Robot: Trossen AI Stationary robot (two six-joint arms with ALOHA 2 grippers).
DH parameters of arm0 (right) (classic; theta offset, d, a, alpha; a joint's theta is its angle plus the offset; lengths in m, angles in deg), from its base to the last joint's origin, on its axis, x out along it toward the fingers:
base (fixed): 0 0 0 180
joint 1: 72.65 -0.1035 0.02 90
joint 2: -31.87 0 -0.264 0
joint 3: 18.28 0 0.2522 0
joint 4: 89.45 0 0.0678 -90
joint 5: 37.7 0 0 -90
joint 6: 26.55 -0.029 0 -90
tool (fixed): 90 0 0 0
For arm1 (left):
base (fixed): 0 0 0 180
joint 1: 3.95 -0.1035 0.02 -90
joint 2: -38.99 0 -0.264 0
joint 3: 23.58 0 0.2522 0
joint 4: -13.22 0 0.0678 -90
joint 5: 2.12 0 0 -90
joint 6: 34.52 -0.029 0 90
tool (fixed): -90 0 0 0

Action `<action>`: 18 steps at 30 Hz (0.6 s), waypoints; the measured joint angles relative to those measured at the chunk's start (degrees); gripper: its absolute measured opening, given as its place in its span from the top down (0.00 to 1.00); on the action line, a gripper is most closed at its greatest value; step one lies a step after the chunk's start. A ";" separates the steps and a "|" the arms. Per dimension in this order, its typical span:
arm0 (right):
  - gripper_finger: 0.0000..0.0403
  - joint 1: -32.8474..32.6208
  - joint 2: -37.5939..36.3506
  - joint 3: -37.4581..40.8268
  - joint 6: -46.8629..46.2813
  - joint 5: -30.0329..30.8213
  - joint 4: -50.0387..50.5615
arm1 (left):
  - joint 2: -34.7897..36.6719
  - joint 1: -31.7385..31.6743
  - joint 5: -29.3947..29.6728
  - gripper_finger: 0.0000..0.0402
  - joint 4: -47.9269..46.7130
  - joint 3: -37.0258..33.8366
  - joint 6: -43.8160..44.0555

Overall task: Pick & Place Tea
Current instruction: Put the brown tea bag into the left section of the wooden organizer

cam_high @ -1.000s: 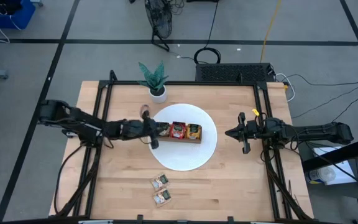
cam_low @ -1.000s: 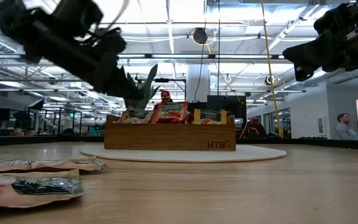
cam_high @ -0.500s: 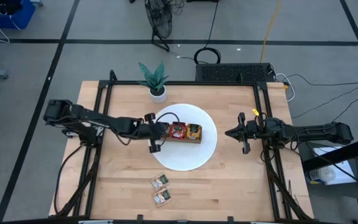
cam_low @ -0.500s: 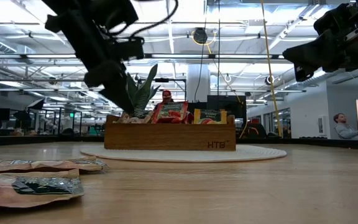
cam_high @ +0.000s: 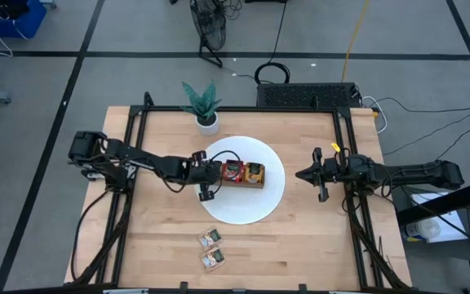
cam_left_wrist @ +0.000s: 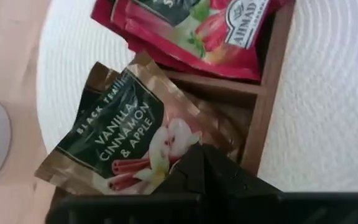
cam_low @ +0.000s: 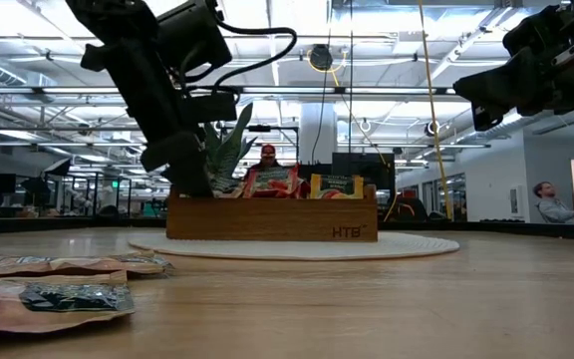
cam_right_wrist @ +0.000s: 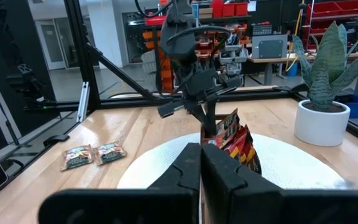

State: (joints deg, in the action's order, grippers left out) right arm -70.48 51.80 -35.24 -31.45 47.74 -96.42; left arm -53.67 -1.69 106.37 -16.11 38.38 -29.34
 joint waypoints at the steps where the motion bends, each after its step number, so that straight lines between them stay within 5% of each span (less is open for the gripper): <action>1: 0.99 -0.02 0.03 0.00 0.00 0.00 -0.01 | -0.05 0.01 0.60 1.00 0.48 -0.03 0.31; 18: 0.99 -0.02 0.00 0.00 0.00 0.00 -0.02 | 0.19 0.59 8.61 0.98 3.71 -0.03 10.64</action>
State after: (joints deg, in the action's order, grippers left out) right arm -70.50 51.80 -35.24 -31.45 47.74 -96.44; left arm -53.48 -1.10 114.98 -12.40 38.35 -18.70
